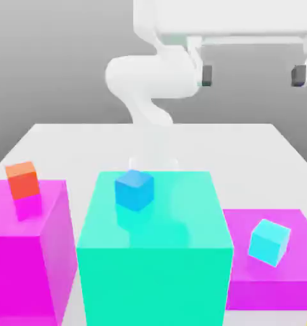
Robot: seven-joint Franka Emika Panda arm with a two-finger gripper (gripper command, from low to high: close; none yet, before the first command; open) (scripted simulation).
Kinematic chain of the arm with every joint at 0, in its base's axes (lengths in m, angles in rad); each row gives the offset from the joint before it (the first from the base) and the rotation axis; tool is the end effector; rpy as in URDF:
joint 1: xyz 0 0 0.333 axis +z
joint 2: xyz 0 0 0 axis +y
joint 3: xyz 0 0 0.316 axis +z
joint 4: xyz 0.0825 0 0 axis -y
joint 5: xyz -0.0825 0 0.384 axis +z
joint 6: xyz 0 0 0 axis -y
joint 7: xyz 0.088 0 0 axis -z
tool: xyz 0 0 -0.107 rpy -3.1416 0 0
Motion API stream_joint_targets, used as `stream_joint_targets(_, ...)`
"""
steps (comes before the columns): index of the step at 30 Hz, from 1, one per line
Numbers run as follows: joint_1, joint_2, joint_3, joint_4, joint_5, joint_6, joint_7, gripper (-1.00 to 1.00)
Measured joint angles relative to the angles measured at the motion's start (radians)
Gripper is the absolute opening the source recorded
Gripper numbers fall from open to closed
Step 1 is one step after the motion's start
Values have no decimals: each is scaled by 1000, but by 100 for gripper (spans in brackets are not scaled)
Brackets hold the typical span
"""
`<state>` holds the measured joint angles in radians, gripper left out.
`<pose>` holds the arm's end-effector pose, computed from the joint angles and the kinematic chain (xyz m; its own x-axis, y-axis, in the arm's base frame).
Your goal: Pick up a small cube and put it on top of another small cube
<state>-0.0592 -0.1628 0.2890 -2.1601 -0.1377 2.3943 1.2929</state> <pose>0.5224 0.1273 0.5062 0.5053 -0.8212 0.2650 -0.7626 -0.5687 -0.3083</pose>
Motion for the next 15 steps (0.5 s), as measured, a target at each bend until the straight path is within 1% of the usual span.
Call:
stream_joint_targets(4, 34, 149, 31, 33, -60, 18, 132, 0)
stream_joint_targets(8, 80, 296, 36, 65, -109, 37, 255, 0)
stream_joint_targets(15, 174, 544, 28, 119, -144, 78, 438, 0)
